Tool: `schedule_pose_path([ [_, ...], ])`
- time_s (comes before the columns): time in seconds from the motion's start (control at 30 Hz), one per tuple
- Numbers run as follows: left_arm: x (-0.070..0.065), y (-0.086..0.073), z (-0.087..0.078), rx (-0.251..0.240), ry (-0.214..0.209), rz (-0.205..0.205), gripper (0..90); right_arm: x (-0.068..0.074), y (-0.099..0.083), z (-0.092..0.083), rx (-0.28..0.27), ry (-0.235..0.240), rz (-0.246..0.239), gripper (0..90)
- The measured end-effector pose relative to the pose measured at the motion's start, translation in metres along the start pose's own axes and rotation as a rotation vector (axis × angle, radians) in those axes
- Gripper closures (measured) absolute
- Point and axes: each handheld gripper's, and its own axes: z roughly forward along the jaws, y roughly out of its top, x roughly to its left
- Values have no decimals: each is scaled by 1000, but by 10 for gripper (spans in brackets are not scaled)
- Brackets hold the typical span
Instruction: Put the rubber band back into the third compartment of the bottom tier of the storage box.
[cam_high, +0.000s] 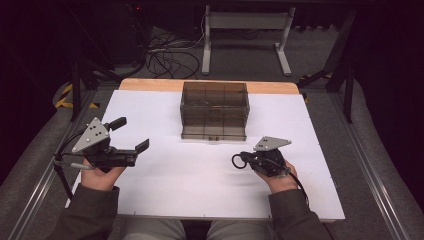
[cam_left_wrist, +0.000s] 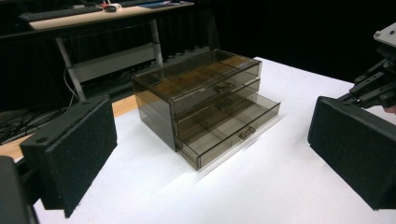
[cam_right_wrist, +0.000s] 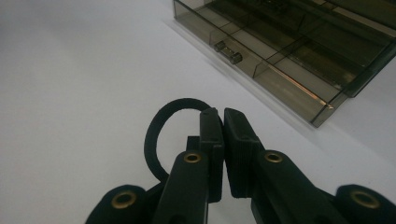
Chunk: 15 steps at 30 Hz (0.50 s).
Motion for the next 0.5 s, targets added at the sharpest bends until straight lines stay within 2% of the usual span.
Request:
schedule_pose_path([
  [0.5,-1,0,0,-3,-1,-1,20,-7,14,-4,-77,-61,33,869],
])
